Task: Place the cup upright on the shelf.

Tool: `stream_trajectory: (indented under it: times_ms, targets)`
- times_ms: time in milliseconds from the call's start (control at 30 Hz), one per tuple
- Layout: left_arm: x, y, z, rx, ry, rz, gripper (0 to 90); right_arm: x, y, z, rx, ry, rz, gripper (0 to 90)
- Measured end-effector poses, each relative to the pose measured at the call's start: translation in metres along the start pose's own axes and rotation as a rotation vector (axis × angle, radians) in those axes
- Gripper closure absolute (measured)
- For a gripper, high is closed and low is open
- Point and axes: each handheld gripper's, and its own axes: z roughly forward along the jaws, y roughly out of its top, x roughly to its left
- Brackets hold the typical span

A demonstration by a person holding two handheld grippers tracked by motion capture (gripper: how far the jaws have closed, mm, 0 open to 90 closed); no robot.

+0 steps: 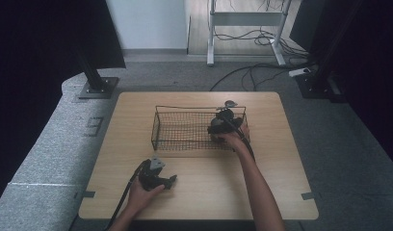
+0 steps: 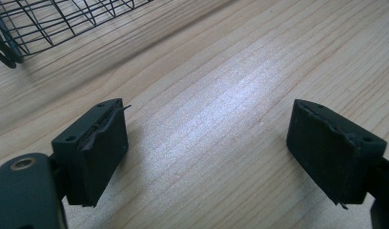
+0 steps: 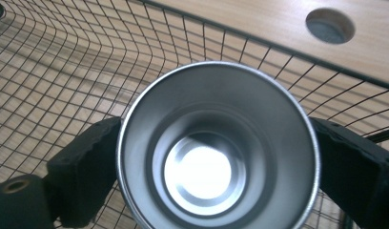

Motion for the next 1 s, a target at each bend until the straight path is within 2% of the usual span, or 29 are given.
stream_trajectory:
  times_ms: [133, 233, 433, 600, 800, 1000]
  targets:
    - [0.000, 0.000, 0.000, 0.000, 0.000, 0.000, 13.8, -0.002, 0.002, -0.007, -0.041, 0.007, 0.020, 5.9]
    - [0.000, 0.000, 0.000, 0.000, 0.000, 0.000, 13.8, -0.006, 0.003, -0.014, -0.087, 0.029, 0.030, 6.7]
    - [0.000, 0.000, 0.000, 0.002, 0.000, 0.001, 13.8, -0.009, 0.000, -0.036, -0.173, 0.052, 0.046, 7.4]
    - [0.000, 0.000, 0.000, 0.002, 0.000, 0.001, 13.8, -0.009, -0.016, -0.055, -0.220, 0.065, 0.014, 9.1]
    - [0.000, 0.000, 0.000, 0.002, -0.001, 0.001, 13.8, -0.015, -0.037, -0.075, -0.281, 0.089, 0.023, 11.0]
    - [0.000, 0.000, 0.000, 0.002, 0.000, 0.001, 13.7, -0.016, -0.068, -0.096, -0.339, 0.122, 0.015, 12.9]
